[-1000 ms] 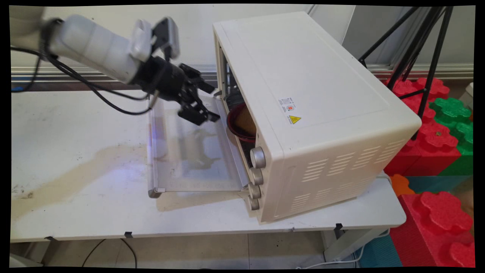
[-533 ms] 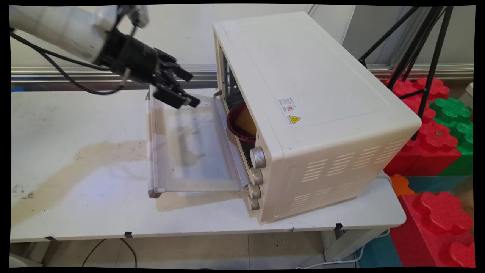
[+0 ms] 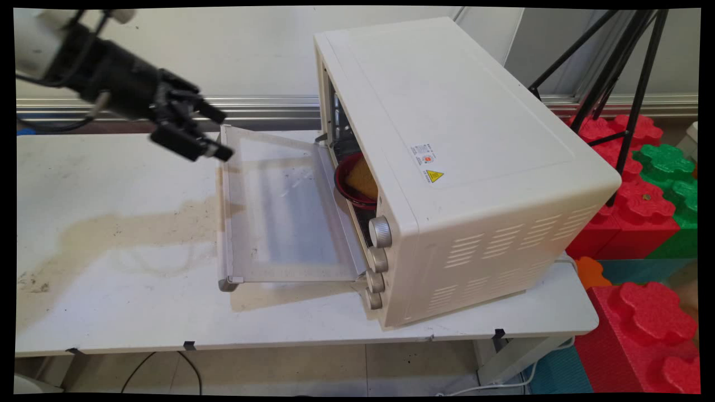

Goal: Close the oven

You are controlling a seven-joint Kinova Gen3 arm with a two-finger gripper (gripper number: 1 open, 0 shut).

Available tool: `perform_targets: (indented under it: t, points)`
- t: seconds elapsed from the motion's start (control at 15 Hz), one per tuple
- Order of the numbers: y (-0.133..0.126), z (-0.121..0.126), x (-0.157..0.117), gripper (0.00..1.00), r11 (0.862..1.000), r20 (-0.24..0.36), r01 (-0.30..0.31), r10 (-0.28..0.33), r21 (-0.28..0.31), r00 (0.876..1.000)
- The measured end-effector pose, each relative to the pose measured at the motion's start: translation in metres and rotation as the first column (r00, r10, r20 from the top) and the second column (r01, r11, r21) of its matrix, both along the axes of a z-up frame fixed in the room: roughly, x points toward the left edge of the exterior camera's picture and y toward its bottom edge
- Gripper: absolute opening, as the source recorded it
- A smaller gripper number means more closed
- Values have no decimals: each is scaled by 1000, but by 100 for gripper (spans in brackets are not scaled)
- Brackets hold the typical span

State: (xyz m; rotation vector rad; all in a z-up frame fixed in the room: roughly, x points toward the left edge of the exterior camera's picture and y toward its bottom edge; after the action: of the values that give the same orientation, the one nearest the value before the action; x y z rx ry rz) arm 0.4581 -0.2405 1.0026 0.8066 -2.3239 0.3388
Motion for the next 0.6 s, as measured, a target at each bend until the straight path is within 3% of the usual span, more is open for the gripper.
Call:
perform_targets:
  t: [0.6]
  points:
    - [61,-7,49,100,998,61,12,-16,68,998]
